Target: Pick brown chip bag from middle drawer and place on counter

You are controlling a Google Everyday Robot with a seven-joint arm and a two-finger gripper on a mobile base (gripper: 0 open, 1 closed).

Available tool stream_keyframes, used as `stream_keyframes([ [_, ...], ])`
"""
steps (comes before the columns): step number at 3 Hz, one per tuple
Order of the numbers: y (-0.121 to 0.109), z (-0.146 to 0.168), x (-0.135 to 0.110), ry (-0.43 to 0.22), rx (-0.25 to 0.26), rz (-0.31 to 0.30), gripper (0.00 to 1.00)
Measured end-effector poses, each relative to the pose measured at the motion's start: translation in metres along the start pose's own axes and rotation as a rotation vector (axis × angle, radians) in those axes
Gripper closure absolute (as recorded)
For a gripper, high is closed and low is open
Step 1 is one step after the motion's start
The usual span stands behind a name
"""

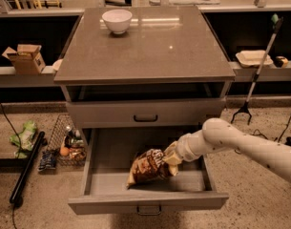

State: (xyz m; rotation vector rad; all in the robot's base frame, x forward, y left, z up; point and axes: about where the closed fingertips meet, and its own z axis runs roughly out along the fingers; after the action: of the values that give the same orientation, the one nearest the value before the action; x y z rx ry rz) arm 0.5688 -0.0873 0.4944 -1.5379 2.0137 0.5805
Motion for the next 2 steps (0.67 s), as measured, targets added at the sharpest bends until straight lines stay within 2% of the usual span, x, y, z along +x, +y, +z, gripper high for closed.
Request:
stream_keyframes([
  [1,-0.0079,-0.0625,-0.0118,-0.006,0.088,-0.010,1.00],
  [2,-0.0079,-0.0625,-0.0118,-0.006,0.088,-0.010,1.00],
])
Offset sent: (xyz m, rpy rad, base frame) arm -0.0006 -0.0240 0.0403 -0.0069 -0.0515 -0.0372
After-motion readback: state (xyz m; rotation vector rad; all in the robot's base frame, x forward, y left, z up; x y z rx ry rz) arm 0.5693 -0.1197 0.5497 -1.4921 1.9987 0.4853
